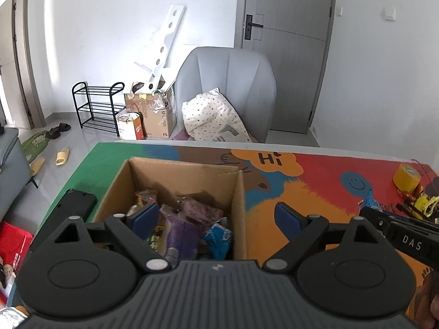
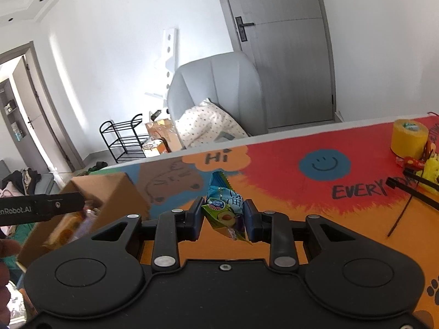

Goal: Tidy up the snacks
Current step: 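Carry the pack over the box and open the right tool to drop it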

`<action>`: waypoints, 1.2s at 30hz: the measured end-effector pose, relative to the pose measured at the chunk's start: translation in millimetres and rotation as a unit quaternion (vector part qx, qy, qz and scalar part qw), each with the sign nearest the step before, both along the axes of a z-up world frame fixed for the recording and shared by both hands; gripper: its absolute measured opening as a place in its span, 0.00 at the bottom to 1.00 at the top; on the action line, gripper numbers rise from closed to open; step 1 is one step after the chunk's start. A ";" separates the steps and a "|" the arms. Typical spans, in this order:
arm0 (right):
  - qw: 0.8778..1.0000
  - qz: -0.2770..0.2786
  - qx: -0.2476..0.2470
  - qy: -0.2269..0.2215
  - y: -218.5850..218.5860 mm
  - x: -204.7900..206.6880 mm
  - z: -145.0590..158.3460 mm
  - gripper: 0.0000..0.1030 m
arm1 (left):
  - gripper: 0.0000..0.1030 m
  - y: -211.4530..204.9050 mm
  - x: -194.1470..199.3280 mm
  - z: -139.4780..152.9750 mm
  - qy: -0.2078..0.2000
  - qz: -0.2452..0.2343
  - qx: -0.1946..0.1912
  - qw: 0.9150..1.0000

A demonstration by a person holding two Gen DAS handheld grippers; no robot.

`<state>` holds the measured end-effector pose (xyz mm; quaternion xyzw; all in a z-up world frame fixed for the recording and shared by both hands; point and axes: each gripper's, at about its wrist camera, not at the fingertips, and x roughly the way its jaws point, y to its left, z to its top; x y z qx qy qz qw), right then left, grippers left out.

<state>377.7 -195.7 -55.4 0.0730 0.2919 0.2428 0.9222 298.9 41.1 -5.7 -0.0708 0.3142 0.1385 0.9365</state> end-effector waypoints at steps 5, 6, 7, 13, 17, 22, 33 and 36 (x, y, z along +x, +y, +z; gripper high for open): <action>1.000 0.014 0.005 -0.008 12.4 -9.3 11.0 0.28 | 0.88 17.2 -11.4 3.1 -0.003 0.010 -0.007 1.000; 1.000 0.017 0.004 -0.011 15.9 -11.7 13.2 0.28 | 0.88 20.6 -13.6 3.5 -0.004 0.013 -0.009 1.000; 1.000 0.020 0.003 -0.012 19.0 -13.7 14.9 0.28 | 0.87 24.0 -15.6 4.1 -0.006 0.016 -0.010 1.000; 0.999 0.038 0.003 -0.021 37.9 -22.4 25.2 0.28 | 0.85 43.1 -30.3 7.2 -0.015 0.022 -0.028 0.999; 0.998 0.052 0.001 -0.026 51.7 -30.5 31.8 0.28 | 0.83 53.0 -38.2 7.2 -0.024 0.021 -0.043 0.999; 0.997 0.073 0.001 -0.034 68.9 -42.3 40.5 0.28 | 0.67 64.9 -45.5 2.7 -0.029 0.018 -0.068 0.997; 0.993 0.112 -0.007 -0.033 109.2 -61.1 41.9 0.28 | 0.46 91.2 -65.9 0.9 -0.040 0.026 -0.091 0.995; 0.993 0.118 -0.008 -0.028 117.1 -63.6 41.0 0.28 | 0.43 96.9 -68.6 0.8 -0.043 0.031 -0.096 0.994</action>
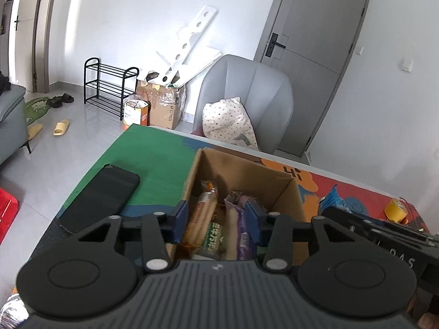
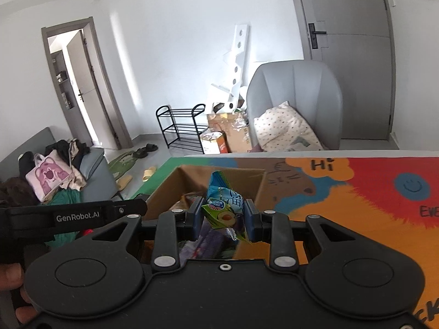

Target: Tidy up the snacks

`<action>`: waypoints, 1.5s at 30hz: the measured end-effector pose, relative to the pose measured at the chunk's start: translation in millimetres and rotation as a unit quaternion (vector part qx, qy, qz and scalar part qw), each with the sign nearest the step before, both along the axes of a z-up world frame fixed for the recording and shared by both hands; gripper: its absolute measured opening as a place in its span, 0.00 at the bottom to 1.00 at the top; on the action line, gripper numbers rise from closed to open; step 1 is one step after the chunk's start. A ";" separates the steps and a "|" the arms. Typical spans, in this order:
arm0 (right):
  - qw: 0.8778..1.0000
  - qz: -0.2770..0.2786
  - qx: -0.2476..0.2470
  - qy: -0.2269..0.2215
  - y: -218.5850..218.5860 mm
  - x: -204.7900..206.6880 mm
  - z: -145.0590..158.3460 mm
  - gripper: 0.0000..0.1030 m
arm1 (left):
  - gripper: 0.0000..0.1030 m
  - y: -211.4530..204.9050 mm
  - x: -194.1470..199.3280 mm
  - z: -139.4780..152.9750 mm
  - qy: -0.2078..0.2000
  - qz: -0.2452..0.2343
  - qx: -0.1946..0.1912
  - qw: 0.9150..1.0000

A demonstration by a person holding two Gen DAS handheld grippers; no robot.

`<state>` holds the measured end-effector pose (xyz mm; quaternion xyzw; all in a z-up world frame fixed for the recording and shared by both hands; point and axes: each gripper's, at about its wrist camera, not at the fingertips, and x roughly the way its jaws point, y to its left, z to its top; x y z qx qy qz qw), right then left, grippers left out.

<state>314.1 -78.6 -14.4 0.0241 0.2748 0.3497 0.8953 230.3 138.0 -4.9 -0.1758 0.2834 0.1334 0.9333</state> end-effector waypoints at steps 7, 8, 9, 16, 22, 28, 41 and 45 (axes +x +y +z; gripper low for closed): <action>1.000 0.006 -0.004 0.016 9.5 -3.2 -0.5 0.44 | 0.43 6.1 -4.2 -2.4 0.006 0.002 -0.006 1.000; 1.000 0.005 -0.004 0.016 7.7 -3.2 -0.3 0.44 | 0.43 6.2 -4.8 -2.8 0.008 0.001 -0.006 1.000; 1.000 0.003 -0.003 0.018 5.4 -3.1 -0.1 0.44 | 0.43 6.1 -5.3 -2.9 0.008 0.001 -0.006 1.000; 1.000 -0.020 -0.003 0.020 -16.6 -8.5 -0.3 0.46 | 0.52 1.6 -6.7 -3.0 0.010 -0.009 -0.007 1.000; 0.999 -0.044 0.002 0.029 -40.6 -14.5 -2.2 0.52 | 0.73 -9.4 -12.6 -0.8 0.002 -0.017 -0.001 1.000; 0.998 -0.054 0.011 0.028 -60.3 -26.0 1.7 0.59 | 0.80 -22.3 -16.1 3.9 0.005 -0.029 0.005 1.000; 0.996 -0.088 0.028 0.005 -104.7 -58.4 18.5 0.83 | 0.92 -58.5 -44.7 18.9 -0.002 -0.059 0.033 0.998; 0.995 -0.097 0.031 -0.003 -115.7 -68.9 21.5 0.89 | 0.93 -68.7 -53.2 23.9 -0.001 -0.072 0.050 0.996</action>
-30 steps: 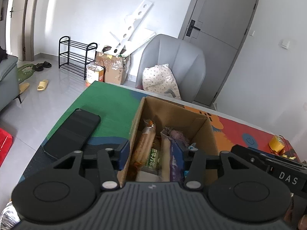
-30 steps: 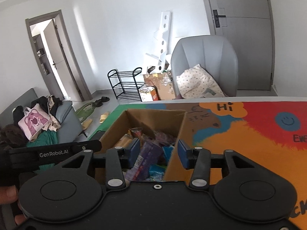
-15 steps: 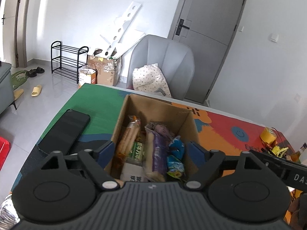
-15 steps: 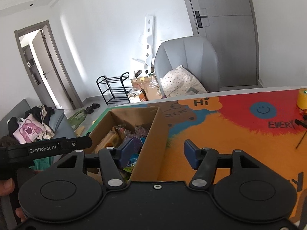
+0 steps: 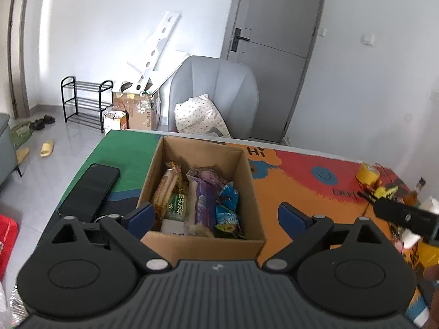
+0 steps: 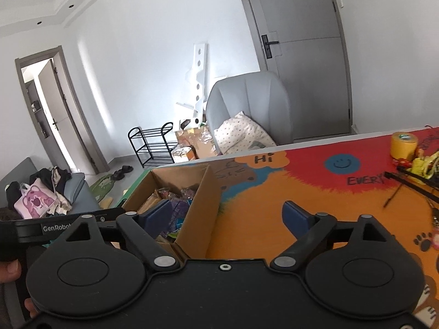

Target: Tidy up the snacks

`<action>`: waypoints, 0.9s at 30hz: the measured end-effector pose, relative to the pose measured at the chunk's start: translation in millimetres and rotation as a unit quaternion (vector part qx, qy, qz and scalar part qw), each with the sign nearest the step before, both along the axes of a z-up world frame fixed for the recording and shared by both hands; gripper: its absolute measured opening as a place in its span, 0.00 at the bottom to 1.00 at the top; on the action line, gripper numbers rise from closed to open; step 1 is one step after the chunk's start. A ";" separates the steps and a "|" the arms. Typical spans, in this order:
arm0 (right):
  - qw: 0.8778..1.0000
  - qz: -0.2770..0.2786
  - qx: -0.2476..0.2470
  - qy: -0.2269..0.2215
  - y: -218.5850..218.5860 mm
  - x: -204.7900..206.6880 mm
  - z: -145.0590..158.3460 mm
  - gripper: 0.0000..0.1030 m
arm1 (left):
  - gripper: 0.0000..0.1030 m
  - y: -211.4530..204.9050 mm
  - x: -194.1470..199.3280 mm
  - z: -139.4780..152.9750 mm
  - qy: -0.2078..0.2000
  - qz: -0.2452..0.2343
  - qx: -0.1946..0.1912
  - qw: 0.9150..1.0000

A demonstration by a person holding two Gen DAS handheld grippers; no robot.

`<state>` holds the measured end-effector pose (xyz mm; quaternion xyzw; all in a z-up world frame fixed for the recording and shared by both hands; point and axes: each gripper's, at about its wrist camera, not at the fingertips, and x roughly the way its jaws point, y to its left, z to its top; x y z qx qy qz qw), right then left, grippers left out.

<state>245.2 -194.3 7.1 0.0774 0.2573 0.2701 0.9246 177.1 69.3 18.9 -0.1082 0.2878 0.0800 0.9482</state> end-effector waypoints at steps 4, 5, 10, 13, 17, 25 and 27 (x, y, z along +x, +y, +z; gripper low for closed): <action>1.000 -0.007 0.001 -0.010 -10.4 -12.2 2.4 0.95 | 0.94 -9.0 -12.5 1.3 -0.003 -0.004 0.008 1.000; 1.000 -0.007 0.001 -0.012 -12.5 -15.3 2.8 0.96 | 0.95 -10.6 -16.1 1.3 -0.003 -0.003 0.010 1.000; 1.000 -0.006 0.000 -0.019 -19.7 -31.7 6.6 1.00 | 0.99 -16.6 -33.4 1.3 0.005 0.000 0.019 1.000; 1.000 -0.003 0.002 -0.023 -24.1 -41.3 11.3 1.00 | 0.99 -18.9 -45.9 6.1 0.000 -0.002 0.027 1.000; 1.000 -0.004 -0.003 -0.029 -29.3 -55.4 17.7 1.00 | 1.00 -22.4 -61.3 13.6 -0.009 -0.002 0.038 0.999; 0.999 -0.006 -0.002 -0.039 -41.3 -76.0 26.8 1.00 | 1.00 -26.1 -85.6 23.0 -0.021 -0.005 0.045 0.999; 0.999 -0.007 0.000 -0.039 -45.8 -79.9 28.0 1.00 | 1.00 -27.4 -90.1 24.8 -0.019 -0.007 0.048 0.999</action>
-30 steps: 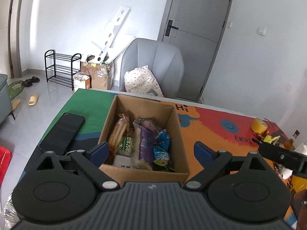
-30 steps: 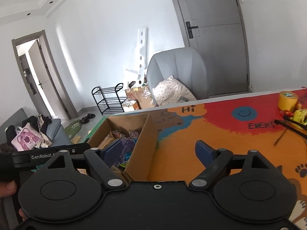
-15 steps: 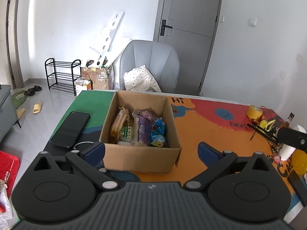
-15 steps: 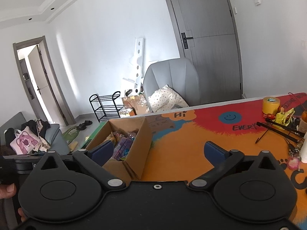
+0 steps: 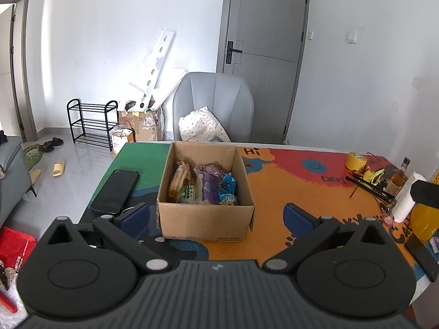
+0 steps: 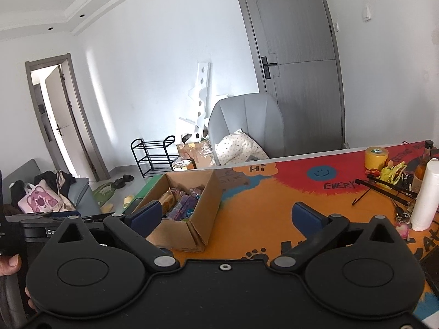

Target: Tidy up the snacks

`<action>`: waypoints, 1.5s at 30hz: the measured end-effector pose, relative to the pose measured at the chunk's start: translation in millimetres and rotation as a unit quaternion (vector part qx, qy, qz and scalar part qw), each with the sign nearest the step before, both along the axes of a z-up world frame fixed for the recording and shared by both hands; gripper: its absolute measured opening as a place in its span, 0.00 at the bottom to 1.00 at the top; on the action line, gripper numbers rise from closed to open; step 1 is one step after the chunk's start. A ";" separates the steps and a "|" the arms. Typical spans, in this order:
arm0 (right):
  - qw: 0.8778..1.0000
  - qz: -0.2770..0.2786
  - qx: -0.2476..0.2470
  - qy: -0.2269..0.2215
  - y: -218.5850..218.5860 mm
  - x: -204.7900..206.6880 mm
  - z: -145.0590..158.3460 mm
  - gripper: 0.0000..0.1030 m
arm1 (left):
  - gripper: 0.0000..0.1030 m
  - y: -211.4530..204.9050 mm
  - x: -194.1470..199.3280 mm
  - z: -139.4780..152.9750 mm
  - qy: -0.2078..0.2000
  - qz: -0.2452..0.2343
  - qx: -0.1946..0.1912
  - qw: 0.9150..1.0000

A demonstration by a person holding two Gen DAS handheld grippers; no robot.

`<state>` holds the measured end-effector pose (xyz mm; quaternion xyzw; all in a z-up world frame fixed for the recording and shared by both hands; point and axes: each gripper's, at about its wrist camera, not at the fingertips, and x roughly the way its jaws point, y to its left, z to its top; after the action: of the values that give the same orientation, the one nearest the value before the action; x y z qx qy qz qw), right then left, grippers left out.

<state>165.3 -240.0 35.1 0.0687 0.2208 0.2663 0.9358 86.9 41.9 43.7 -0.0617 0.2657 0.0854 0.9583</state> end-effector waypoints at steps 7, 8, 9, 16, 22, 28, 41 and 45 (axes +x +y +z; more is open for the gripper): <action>1.000 -0.010 0.005 0.005 -12.4 -6.1 1.6 1.00 | 1.00 -0.2 -12.2 8.7 -0.004 -0.011 0.016 1.000; 1.000 -0.011 0.004 0.005 -13.7 -7.5 2.1 1.00 | 1.00 0.5 -13.8 10.2 -0.005 -0.009 0.018 1.000; 1.000 -0.011 0.004 0.006 -14.8 -9.2 2.4 1.00 | 1.00 0.9 -16.0 11.7 -0.007 -0.007 0.020 1.000; 1.000 -0.011 0.000 0.004 -19.1 -14.6 2.7 1.00 | 1.00 1.0 -25.0 19.3 -0.017 -0.012 0.025 0.999; 1.000 -0.013 -0.001 0.007 -19.0 -17.0 2.1 1.00 | 1.00 -1.1 -24.1 17.0 -0.014 -0.024 0.028 0.999; 1.000 -0.011 -0.009 0.008 -17.8 -17.8 4.0 1.00 | 1.00 -1.9 -24.5 14.0 -0.010 -0.029 0.028 0.999; 1.000 -0.013 -0.018 0.019 -15.6 -15.4 -0.4 1.00 | 1.00 -0.9 -24.3 10.9 -0.009 -0.030 0.023 0.999; 1.000 -0.014 -0.017 0.017 -15.8 -14.8 0.8 1.00 | 1.00 -0.9 -24.1 10.4 -0.009 -0.030 0.022 0.999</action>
<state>150.5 -255.8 35.9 0.0598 0.2399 0.2480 0.9367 62.8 41.0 54.1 -0.0332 0.2567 0.0622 0.9639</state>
